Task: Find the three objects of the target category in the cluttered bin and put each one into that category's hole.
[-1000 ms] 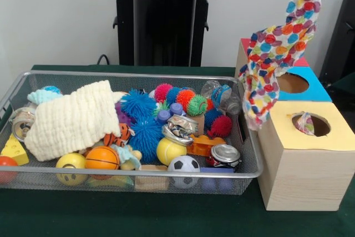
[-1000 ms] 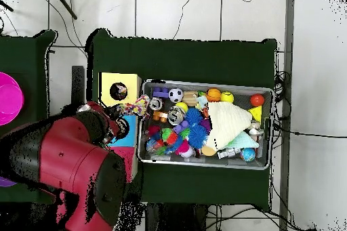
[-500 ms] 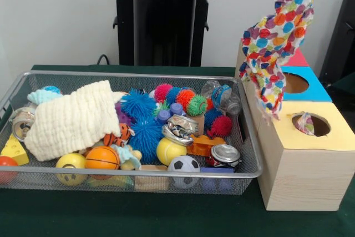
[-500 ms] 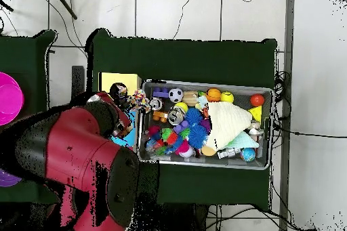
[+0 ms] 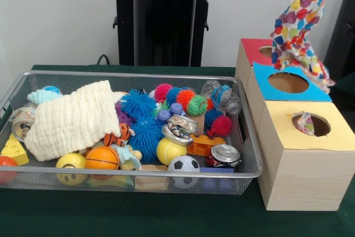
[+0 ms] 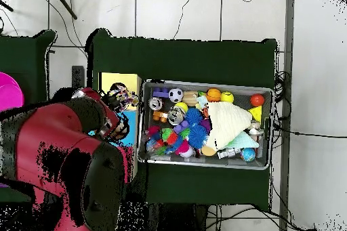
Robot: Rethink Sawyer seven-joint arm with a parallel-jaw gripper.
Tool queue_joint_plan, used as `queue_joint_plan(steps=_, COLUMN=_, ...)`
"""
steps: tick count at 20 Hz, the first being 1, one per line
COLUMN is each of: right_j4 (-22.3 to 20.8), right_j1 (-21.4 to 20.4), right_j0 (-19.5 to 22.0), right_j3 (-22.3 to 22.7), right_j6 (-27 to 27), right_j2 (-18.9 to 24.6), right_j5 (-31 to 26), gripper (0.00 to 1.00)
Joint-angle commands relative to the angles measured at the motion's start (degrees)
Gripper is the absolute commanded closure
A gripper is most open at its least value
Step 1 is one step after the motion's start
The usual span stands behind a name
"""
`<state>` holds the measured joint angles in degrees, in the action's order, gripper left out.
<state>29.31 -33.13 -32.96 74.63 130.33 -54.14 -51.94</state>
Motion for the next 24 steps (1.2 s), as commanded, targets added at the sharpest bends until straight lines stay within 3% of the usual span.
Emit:
queue_joint_plan(steps=1, right_j4=-1.86, right_j1=0.2, right_j0=-1.76, right_j3=-5.39, right_j6=15.79, right_j2=-0.45, right_j5=-13.51, gripper=1.0)
queue_joint_plan(steps=18, right_j4=-0.58, right_j1=4.2, right_j0=-2.15, right_j3=-4.33, right_j6=18.33, right_j2=0.61, right_j5=-7.88, gripper=1.0)
queue_joint_plan(steps=24, right_j4=0.66, right_j1=3.87, right_j0=-2.19, right_j3=0.39, right_j6=17.46, right_j2=3.45, right_j5=-1.5, gripper=1.0)
